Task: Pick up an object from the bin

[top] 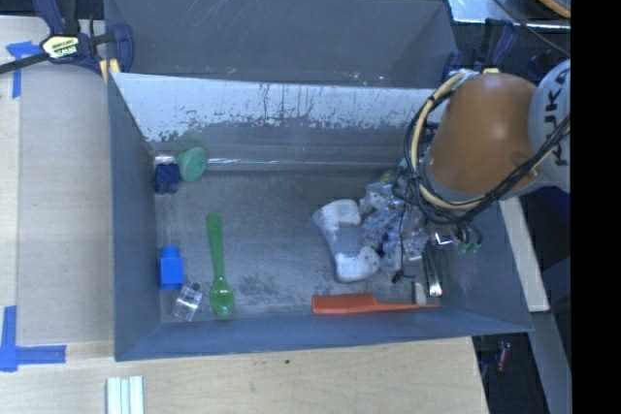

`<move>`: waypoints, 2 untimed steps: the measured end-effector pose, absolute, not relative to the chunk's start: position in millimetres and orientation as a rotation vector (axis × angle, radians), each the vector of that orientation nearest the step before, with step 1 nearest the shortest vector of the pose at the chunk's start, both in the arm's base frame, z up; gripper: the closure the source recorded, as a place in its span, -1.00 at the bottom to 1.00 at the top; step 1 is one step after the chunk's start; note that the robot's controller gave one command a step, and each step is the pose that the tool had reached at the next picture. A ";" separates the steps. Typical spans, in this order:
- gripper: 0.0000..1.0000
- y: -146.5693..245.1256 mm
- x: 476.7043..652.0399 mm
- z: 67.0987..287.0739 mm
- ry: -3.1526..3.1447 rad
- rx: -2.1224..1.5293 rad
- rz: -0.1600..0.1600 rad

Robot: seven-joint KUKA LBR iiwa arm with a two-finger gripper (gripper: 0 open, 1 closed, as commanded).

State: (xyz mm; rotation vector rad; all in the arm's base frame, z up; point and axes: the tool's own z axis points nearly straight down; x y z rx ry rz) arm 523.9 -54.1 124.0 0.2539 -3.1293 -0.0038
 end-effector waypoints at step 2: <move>-1.00 -45.8 507.9 96.7 -3.112 0.431 -0.003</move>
Offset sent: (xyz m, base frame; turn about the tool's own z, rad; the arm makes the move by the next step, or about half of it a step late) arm -0.0156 0.0083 -0.0263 -0.1141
